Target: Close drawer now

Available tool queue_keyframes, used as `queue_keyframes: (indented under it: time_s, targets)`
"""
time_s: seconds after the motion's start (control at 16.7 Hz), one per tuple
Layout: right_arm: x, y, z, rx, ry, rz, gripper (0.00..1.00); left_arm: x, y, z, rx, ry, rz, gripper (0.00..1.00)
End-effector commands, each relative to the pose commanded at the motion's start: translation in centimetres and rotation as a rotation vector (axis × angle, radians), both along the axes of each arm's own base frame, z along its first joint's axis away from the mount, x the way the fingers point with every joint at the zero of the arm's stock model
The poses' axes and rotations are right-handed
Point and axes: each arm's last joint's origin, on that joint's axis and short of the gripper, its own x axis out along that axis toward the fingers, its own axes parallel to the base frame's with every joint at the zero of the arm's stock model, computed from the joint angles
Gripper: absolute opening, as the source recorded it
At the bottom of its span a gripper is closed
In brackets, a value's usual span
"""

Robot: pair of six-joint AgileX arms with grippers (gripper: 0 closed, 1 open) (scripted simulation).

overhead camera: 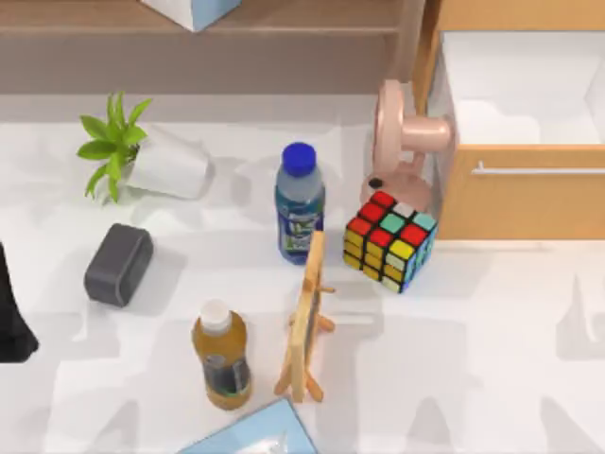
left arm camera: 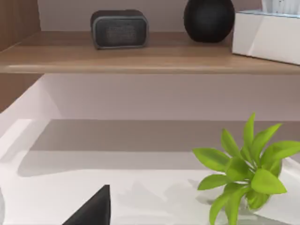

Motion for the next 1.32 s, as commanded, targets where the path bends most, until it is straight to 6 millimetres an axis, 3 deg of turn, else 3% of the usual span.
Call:
queue_keyframes:
  time_s: [0.24, 0.54, 0.9, 1.14, 1.32]
  targets:
    - [0.0, -0.1, 1.0, -0.001, -0.018, 0.002, 1.0, 0.0, 0.0, 0.0, 0.0, 0.0, 0.0, 1.0]
    - [1.6, -0.6, 5.7, -0.005, -0.039, 0.003, 1.0, 0.0, 0.0, 0.0, 0.0, 0.0, 0.0, 1.0]
    - [7.9, -2.7, 10.6, -0.001, -0.001, 0.0, 1.0, 0.0, 0.0, 0.0, 0.0, 0.0, 0.0, 1.0]
    - [12.1, -4.5, 11.8, 0.002, 0.009, 0.0, 1.0, 0.0, 0.0, 0.0, 0.0, 0.0, 0.0, 1.0]
    - [13.7, -5.3, 12.2, 0.0, 0.001, 0.0, 1.0, 0.0, 0.0, 0.0, 0.0, 0.0, 0.0, 1.0]
